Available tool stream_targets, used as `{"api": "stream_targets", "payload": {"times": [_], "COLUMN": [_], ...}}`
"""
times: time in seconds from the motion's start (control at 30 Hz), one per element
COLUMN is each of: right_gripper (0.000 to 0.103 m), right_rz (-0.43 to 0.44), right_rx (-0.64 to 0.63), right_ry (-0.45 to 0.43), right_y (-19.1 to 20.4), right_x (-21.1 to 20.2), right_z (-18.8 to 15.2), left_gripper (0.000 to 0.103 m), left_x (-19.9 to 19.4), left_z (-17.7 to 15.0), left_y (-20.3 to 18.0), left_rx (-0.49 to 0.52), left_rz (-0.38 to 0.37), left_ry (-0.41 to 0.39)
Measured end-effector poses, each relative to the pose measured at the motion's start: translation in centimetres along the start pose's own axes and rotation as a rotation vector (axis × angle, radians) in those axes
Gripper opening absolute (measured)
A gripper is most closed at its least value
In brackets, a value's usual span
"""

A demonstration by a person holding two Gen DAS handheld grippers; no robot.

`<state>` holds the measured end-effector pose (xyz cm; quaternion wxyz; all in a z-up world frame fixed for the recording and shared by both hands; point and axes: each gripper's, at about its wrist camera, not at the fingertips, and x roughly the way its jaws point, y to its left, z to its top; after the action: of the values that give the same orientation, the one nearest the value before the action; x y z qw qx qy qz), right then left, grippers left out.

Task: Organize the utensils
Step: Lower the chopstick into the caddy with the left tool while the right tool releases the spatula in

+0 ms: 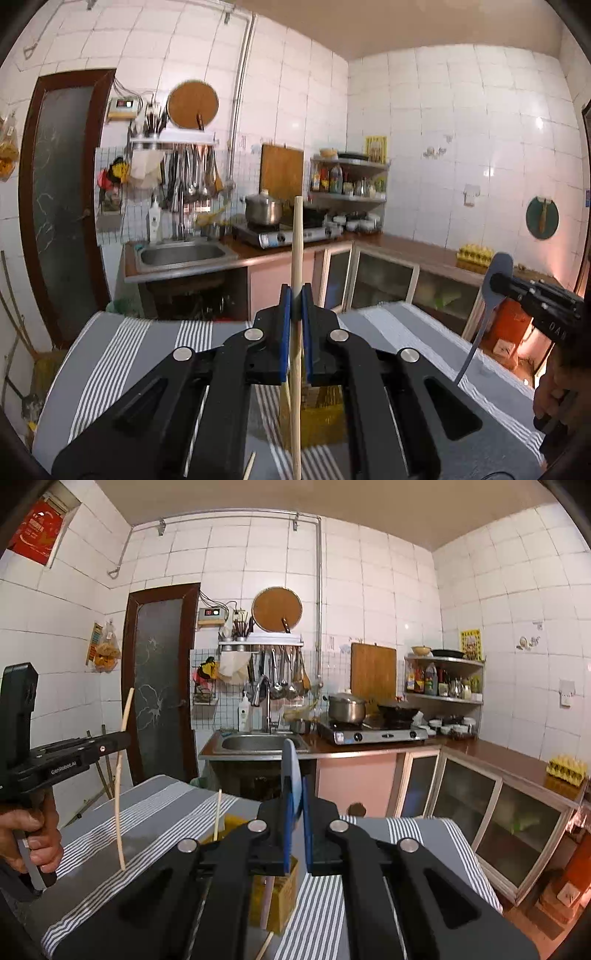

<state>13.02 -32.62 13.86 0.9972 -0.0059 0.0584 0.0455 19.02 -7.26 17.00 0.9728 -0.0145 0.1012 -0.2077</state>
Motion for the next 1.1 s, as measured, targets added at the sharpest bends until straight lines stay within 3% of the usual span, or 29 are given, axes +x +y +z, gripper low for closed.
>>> {"api": "stream_targets", "payload": {"times": [0.17,0.37,0.7,1.1], "right_gripper": [0.005,0.005,0.005,0.005], "right_rz": [0.000,-0.016,-0.008,0.058], "right_rx": [0.027,0.044,0.035,0.033], "right_ry": [-0.050,-0.091,-0.059,-0.035], "right_y": [-0.2,-0.9,-1.2,-0.1], "right_x": [1.0,2.4,6.3,9.9], "right_z": [0.1,1.0,2.8,-0.3], "left_gripper": [0.004,0.004,0.004,0.004], "left_x": [1.6,3.4,4.8,8.3], "left_z": [0.1,0.5,1.2,-0.4], "left_y": [0.8,-0.1,0.1,0.7], "left_rx": [-0.082,-0.064,-0.069,-0.133], "left_rz": [-0.011,-0.016,-0.021,-0.093], "left_ry": [-0.050,-0.048,-0.073,-0.083]}}
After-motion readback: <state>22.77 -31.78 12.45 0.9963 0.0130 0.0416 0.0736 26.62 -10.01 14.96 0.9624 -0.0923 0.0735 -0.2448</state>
